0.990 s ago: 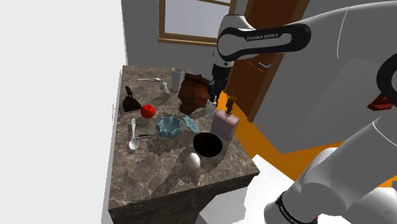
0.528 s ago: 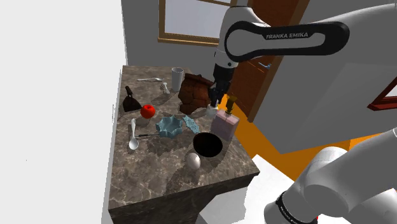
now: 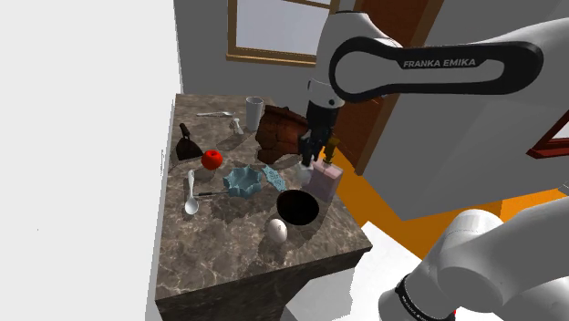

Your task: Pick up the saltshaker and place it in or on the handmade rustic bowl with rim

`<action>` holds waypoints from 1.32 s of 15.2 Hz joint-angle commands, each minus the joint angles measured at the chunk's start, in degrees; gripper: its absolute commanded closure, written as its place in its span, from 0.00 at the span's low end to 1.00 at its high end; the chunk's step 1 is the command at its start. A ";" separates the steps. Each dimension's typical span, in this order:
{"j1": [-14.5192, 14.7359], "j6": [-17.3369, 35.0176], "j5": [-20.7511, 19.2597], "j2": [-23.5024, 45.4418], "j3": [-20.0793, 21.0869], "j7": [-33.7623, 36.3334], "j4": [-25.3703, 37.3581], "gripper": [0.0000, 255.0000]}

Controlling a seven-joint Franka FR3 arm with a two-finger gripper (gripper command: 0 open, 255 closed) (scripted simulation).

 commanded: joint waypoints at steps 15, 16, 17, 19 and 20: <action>0.11 12.94 0.24 2.79 0.55 -0.06 -10.13 1.00; 0.11 13.78 0.25 3.10 0.58 -0.06 -10.67 1.00; 0.11 14.57 0.25 3.40 0.62 -0.05 -11.15 1.00; 0.11 14.57 0.26 3.40 0.62 -0.05 -11.16 1.00; 0.11 14.57 0.25 3.40 0.62 -0.05 -11.15 1.00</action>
